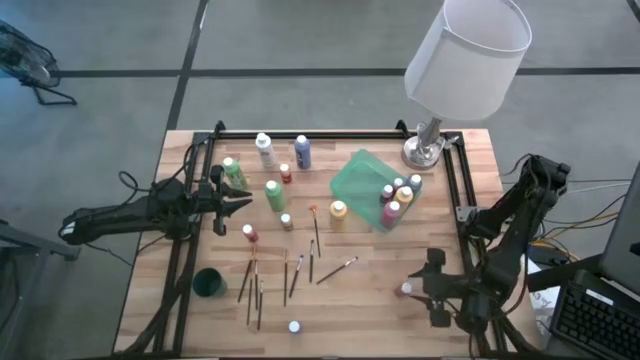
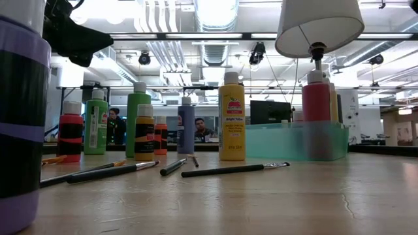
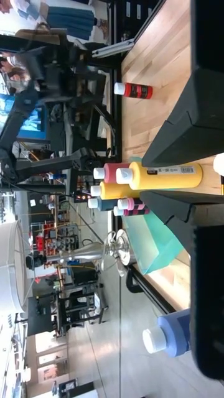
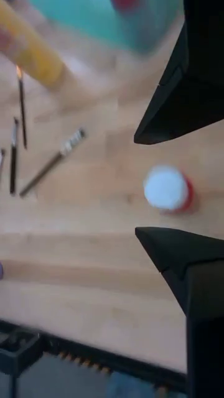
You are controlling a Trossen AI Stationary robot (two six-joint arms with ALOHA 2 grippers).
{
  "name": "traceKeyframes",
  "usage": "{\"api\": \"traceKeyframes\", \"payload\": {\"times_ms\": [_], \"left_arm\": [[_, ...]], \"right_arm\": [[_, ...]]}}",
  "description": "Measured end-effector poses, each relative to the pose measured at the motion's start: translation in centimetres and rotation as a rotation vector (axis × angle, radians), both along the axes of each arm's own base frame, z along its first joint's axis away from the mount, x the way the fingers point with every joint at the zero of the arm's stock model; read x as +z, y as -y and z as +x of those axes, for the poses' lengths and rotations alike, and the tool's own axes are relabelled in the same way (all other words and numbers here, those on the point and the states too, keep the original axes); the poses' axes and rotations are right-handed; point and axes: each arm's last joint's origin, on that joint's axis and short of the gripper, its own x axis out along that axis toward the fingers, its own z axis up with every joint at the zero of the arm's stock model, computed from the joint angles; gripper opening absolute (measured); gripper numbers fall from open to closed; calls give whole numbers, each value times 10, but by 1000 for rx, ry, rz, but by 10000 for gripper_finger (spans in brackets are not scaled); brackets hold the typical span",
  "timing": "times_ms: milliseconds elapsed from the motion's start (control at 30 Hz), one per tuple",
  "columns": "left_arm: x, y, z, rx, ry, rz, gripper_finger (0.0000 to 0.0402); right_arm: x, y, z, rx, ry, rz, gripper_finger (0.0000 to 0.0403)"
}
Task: Pick & Place Paint Supplies
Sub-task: Put the small red paint bottle into the green bin
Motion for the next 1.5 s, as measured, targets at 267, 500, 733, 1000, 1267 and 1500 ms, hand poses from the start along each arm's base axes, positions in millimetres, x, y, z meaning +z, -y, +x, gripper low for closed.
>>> {"api": "traceKeyframes", "payload": {"times_ms": [267, 500, 733, 1000, 1267, 1500], "left_arm": [[0, 0, 0, 0, -1, 0, 76], [0, 0, 0, 0, -2, 0, 76], [-1, 0, 0, 0, -7, -1, 76], [-2, 0, 0, 0, -18, -3, 76], [-3, 0, 0, 0, -29, -5, 76], [-3, 0, 0, 0, -32, -5, 76]], "right_arm": [[106, 54, 39, 69, -166, -9, 197], [149, 121, 92, 75, -369, 349, 176], [134, 136, 142, 130, -711, 296, 160], [103, 112, 193, 218, -805, 335, 180], [55, 84, 215, 212, -953, 303, 202], [11, 66, 208, 108, -1122, 277, 197]]}}
